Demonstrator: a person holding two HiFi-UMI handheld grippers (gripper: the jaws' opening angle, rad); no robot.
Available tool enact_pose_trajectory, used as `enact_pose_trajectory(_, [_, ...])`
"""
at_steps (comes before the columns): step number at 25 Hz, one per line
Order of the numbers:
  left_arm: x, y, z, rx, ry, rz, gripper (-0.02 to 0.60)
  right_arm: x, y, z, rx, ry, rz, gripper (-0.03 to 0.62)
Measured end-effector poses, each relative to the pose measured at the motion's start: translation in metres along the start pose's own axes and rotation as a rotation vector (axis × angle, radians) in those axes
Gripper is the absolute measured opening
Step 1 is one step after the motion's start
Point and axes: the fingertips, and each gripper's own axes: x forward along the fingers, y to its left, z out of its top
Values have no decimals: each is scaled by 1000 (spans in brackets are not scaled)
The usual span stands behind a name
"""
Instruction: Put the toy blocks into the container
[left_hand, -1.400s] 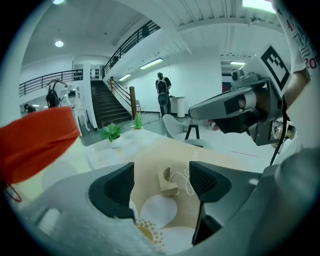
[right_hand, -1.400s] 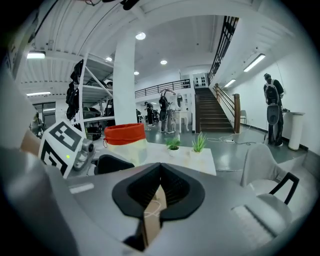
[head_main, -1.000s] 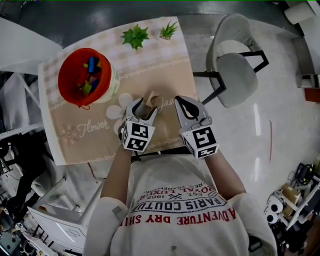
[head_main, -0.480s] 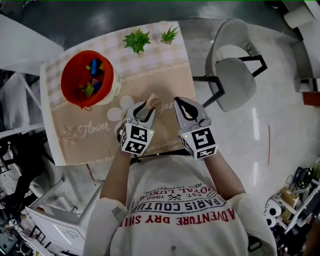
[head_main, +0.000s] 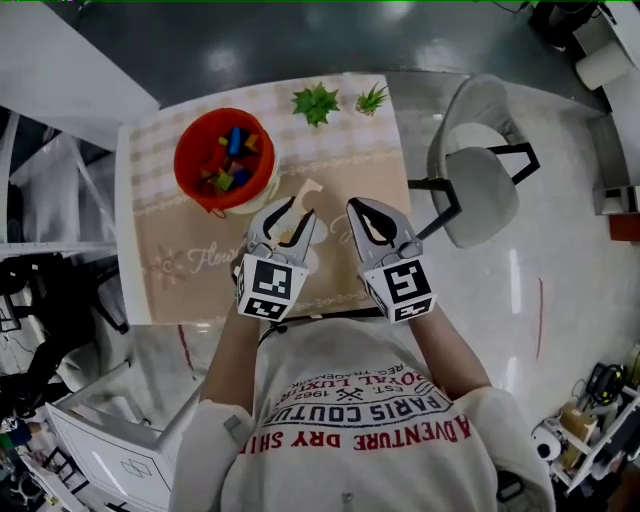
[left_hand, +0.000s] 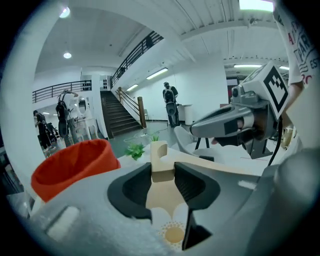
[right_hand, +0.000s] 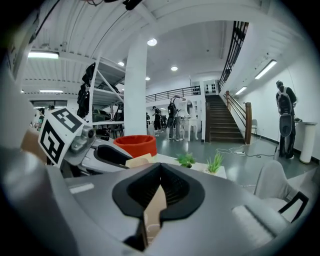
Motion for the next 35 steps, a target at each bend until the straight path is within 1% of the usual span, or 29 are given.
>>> enact_pose_trajectory(4, [-30,30,23,4,-56,52,154,11,20,25,-21,-27,19,2])
enact_pose_trajectory(7, [-51,58,33,-12,-89,96,155,23,35,41,-31,-45,34,2])
enact_pose_trajectory(10, [-68,88,34,-33,-104,147,155,35,49,53,-47,-54,50,2])
enact_pose_trajectory(14, [-84,123,26,-68,-101,205,155,51,62,63,-61,-57,67,2])
enact_pose_trajectory(18, [-90,154,13,-97,-70,253,155,67,73,65,-67,-49,82,2])
enact_pose_trajectory(21, [-87,171,5,-112,-40,264,155,77,77,64,-71,-32,89,2])
enact_pose_trajectory(25, [-75,184,-5,-120,10,271,155,87,75,60,-66,-10,89,2])
enact_pose_trajectory(29, [-65,193,-20,-140,72,297,156,94,70,58,-63,2,85,2])
enact_pose_trajectory(30, [-64,195,-21,-152,73,305,166,95,69,58,-63,3,85,2])
enact_pose_trajectory(32, [-64,197,-18,-168,59,306,271,97,68,58,-62,1,85,2])
enact_pose_trajectory(33, [-63,197,-17,-170,53,301,313,98,68,58,-62,0,86,2])
enact_pose_trajectory(35, [-64,196,-15,-165,49,293,327,99,69,60,-63,-3,87,2])
